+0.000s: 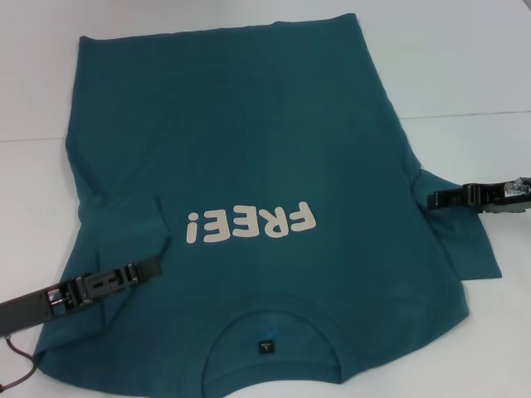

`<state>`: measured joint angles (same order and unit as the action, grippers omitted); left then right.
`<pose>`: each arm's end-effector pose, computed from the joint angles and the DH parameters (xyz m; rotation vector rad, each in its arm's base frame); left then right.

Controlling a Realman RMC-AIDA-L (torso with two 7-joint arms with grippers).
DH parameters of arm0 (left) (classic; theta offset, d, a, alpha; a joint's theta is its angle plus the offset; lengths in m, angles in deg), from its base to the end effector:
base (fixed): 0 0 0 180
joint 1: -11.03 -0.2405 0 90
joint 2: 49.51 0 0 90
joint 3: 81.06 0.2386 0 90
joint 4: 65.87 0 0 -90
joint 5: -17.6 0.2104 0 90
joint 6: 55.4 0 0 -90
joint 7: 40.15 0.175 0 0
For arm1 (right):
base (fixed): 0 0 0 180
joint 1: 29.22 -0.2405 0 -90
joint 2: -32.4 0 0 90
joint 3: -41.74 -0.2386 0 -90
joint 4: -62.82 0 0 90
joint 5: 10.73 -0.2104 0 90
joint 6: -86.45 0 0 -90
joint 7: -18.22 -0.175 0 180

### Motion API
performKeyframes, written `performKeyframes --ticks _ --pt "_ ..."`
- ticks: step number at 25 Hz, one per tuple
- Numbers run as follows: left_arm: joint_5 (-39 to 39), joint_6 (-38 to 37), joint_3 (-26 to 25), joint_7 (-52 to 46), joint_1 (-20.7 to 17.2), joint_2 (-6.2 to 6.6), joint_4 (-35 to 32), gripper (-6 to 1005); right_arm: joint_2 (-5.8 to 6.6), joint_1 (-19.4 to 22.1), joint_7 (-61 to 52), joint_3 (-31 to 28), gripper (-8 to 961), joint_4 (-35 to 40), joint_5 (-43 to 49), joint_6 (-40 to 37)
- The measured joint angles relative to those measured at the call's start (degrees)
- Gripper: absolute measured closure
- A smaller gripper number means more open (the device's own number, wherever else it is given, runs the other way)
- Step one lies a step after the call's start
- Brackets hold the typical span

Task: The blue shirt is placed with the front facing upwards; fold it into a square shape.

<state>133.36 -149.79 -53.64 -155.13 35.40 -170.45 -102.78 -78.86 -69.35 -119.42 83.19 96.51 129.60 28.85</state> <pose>-0.2666 0.3031 -0.0047 -2.2953 -1.6649 -1.0416 0.3162 0.4232 0.0329 -1.9654 1.5421 0.1732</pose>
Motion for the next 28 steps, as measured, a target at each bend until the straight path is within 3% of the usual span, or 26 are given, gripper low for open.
performKeyframes --ticks 15,28 --pt "-0.56 -0.02 -0.09 -0.03 -0.35 0.00 -0.01 391 -1.41 -1.28 0.00 0.12 65 -0.44 -0.26 0.35" --pt "-0.75 -0.26 -0.09 -0.17 -0.28 0.00 -0.01 391 -1.25 -1.62 -0.72 -0.11 87 -0.14 -0.49 -0.33"
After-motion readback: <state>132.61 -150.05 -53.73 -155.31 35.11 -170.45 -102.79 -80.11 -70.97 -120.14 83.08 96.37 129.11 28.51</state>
